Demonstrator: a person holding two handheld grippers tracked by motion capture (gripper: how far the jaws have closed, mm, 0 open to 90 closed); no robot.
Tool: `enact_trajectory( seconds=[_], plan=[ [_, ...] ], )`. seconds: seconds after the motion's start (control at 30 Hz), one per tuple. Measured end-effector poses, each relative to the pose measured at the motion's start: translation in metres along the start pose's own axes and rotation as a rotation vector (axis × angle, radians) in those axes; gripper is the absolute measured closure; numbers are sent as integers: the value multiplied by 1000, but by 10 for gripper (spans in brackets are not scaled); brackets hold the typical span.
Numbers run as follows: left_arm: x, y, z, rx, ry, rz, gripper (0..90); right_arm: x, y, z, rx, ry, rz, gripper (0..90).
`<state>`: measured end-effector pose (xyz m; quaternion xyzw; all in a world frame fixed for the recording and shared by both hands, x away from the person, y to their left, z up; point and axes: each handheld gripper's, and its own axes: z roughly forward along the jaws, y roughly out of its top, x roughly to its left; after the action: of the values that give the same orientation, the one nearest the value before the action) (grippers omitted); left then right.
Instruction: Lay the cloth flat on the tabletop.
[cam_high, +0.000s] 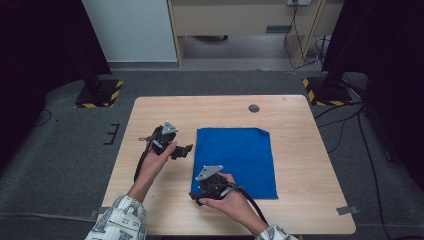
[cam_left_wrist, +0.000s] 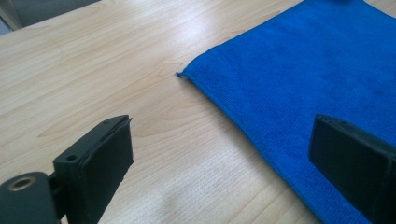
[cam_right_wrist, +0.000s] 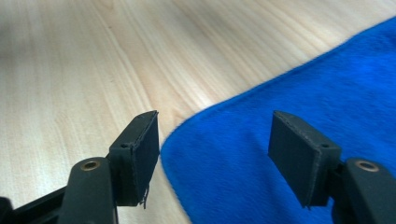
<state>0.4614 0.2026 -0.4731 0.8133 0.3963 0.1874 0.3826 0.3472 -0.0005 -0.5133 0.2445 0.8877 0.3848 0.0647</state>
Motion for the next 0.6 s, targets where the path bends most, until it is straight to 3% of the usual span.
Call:
enact_trajectory(
  seconds=[0.3, 0.6],
  plan=[
    [0, 3, -1, -6, -2, 1, 59, 11, -1, 14, 43, -31, -40, 261],
    [2, 2, 0, -5, 2, -6, 61, 11, -2, 21, 44, -61, -48, 290]
  ],
)
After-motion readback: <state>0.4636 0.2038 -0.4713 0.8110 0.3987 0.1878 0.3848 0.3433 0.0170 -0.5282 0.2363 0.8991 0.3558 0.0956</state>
